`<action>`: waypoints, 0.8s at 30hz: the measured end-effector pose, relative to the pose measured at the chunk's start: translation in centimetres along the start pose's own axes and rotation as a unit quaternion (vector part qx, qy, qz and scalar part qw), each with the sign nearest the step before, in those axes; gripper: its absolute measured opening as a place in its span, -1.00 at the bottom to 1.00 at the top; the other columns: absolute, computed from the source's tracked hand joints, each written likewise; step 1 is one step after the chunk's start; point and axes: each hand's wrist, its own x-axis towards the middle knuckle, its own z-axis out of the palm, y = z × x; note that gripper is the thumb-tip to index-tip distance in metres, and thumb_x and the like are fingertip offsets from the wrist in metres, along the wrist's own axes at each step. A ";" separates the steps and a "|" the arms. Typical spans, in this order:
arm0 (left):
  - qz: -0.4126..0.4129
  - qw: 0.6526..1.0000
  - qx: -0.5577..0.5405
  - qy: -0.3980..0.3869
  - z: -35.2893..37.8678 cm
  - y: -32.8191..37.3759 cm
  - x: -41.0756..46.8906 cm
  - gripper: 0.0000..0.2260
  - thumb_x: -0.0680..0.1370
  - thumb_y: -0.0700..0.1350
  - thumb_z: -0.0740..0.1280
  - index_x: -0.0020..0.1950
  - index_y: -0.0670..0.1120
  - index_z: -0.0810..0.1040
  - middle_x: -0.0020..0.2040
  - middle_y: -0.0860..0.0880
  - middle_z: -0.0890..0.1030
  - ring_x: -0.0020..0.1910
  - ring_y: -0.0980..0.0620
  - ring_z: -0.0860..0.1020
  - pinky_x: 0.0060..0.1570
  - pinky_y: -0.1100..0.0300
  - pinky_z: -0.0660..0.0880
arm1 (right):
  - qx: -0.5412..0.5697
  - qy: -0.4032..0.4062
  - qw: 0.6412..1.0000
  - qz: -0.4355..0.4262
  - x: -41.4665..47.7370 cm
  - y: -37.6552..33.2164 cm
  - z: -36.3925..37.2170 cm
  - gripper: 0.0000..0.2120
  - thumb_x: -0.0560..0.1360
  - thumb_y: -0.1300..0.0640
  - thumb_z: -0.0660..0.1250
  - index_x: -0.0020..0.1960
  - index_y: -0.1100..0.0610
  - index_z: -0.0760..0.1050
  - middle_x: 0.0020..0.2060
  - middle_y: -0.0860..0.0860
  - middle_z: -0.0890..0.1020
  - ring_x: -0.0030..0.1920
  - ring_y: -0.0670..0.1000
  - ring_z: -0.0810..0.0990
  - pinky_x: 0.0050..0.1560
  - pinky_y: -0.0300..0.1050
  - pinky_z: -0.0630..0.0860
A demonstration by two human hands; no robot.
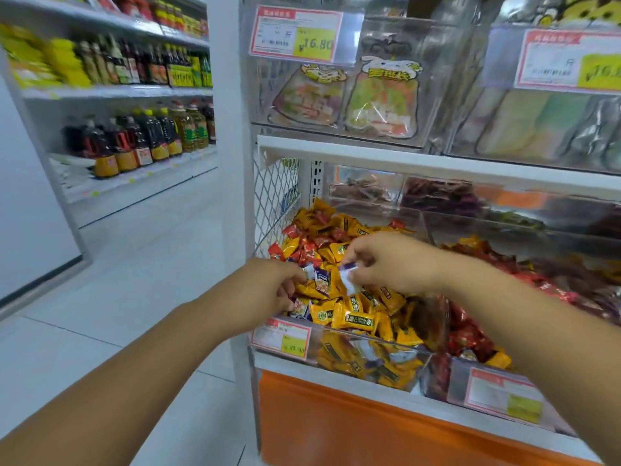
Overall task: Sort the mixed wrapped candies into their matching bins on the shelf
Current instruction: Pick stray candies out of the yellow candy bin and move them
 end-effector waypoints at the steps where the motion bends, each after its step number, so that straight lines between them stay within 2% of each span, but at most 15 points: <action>1: 0.001 1.000 -0.004 0.005 0.1 0.0 0.0 -0.56 0.51 -0.24 0.40 0.35 0.05 0.47 0.02 0.07 0.57 -0.05 0.15 0.57 0.02 0.25 0.53 | 0.003 0.018 1.000 -0.002 1.0 -0.3 0.7 -0.87 0.54 0.07 0.34 0.09 0.00 0.53 -0.22 -0.11 0.55 -0.22 -0.07 0.53 -0.20 -0.15 0.46; 4: -0.006 0.999 -0.042 0.022 0.1 -0.4 -0.4 -0.54 0.51 -0.24 0.40 0.34 0.11 0.44 0.03 0.12 0.55 -0.07 0.22 0.57 -0.05 0.39 0.51 | -0.017 0.026 0.999 0.011 3.8 -0.6 2.7 -0.74 0.54 0.14 0.34 0.23 0.06 0.53 0.06 -0.02 0.58 0.01 -0.04 0.51 -0.07 -0.22 0.36; 5: -0.008 0.998 -0.054 0.032 0.2 -0.5 -0.6 -0.54 0.51 -0.24 0.39 0.34 0.12 0.44 0.01 0.14 0.55 -0.08 0.24 0.57 -0.08 0.44 0.49 | -0.023 0.016 0.999 0.016 4.5 -0.4 3.4 -0.68 0.52 0.14 0.37 0.27 0.07 0.51 0.16 0.00 0.57 0.11 -0.01 0.51 -0.01 -0.23 0.35; 7: -0.013 0.996 -0.078 0.048 0.3 -0.7 -1.1 -0.54 0.52 -0.25 0.38 0.34 0.12 0.43 -0.03 0.13 0.57 -0.12 0.27 0.58 -0.12 0.47 0.48 | -0.022 0.002 0.999 0.027 5.3 -0.1 4.7 -0.54 0.48 0.11 0.43 0.35 0.03 0.42 0.24 0.03 0.52 0.20 0.05 0.50 0.10 -0.16 0.42; 9: -0.016 0.993 -0.097 0.062 0.4 -0.6 -1.3 -0.55 0.52 -0.26 0.37 0.33 0.11 0.43 -0.05 0.10 0.57 -0.14 0.23 0.59 -0.17 0.45 0.49 | -0.004 0.004 1.000 0.024 5.5 0.2 5.2 -0.45 0.46 0.08 0.45 0.39 -0.05 0.35 0.22 0.03 0.48 0.19 0.07 0.48 0.13 -0.08 0.44; 12: -0.020 0.990 -0.107 0.084 0.6 -0.5 -1.4 -0.56 0.50 -0.26 0.39 0.30 0.11 0.43 -0.08 0.09 0.56 -0.16 0.19 0.60 -0.23 0.45 0.48 | 0.005 -0.003 1.000 0.005 5.4 0.0 5.2 -0.48 0.49 0.06 0.41 0.39 -0.17 0.34 0.07 -0.02 0.37 0.10 0.03 0.43 0.03 -0.12 0.36; 14: -0.023 0.989 -0.112 0.096 0.6 -0.5 -1.3 -0.55 0.49 -0.27 0.39 0.29 0.10 0.44 -0.09 0.09 0.54 -0.18 0.21 0.59 -0.24 0.45 0.47 | -0.012 0.003 1.000 -0.007 5.3 -0.3 5.1 -0.59 0.50 0.06 0.40 0.32 -0.14 0.44 0.01 -0.04 0.36 0.04 0.00 0.40 0.01 -0.14 0.34; 16: -0.026 0.987 -0.115 0.106 0.7 -0.5 -1.3 -0.55 0.49 -0.27 0.38 0.31 0.08 0.44 -0.09 0.09 0.53 -0.19 0.22 0.57 -0.26 0.48 0.44 | 0.001 0.031 0.999 -0.007 5.1 -0.6 5.0 -0.74 0.49 0.08 0.42 0.17 -0.06 0.56 -0.04 -0.06 0.44 0.02 0.00 0.48 0.02 -0.11 0.43; 19: -0.026 0.986 -0.111 0.119 0.7 -0.1 -1.2 -0.57 0.52 -0.25 0.37 0.34 0.06 0.43 -0.06 0.10 0.51 -0.18 0.18 0.57 -0.25 0.48 0.45 | 0.021 0.073 0.997 0.006 4.4 -0.2 4.7 -0.87 0.49 0.12 0.42 0.03 -0.02 0.59 -0.17 -0.10 0.53 -0.11 0.00 0.56 -0.11 -0.12 0.46; 21: -0.025 0.986 -0.092 0.139 0.5 0.3 -0.8 -0.58 0.54 -0.24 0.35 0.36 0.05 0.42 -0.01 0.09 0.48 -0.14 0.16 0.57 -0.20 0.42 0.50 | 0.046 0.059 0.997 0.015 3.8 0.2 4.6 -0.86 0.50 0.15 0.41 0.05 0.01 0.58 -0.08 -0.05 0.57 -0.16 0.00 0.58 -0.17 -0.14 0.48; 23: -0.020 0.983 -0.056 0.173 0.4 0.8 -0.1 -0.57 0.55 -0.23 0.33 0.39 0.04 0.40 0.06 0.05 0.46 -0.08 0.16 0.54 -0.15 0.46 0.44 | 0.081 0.032 0.996 0.020 3.4 0.4 4.8 -0.80 0.51 0.17 0.39 0.13 0.04 0.57 0.08 -0.02 0.55 -0.23 -0.06 0.55 -0.30 -0.23 0.49; 24: -0.019 0.982 -0.038 0.184 0.3 1.0 0.2 -0.57 0.56 -0.23 0.32 0.40 0.04 0.39 0.09 0.03 0.46 -0.03 0.14 0.53 -0.12 0.48 0.39 | 0.092 0.026 0.995 0.018 3.3 0.4 4.9 -0.79 0.51 0.19 0.39 0.14 0.05 0.56 0.10 -0.01 0.54 -0.26 -0.09 0.53 -0.37 -0.29 0.47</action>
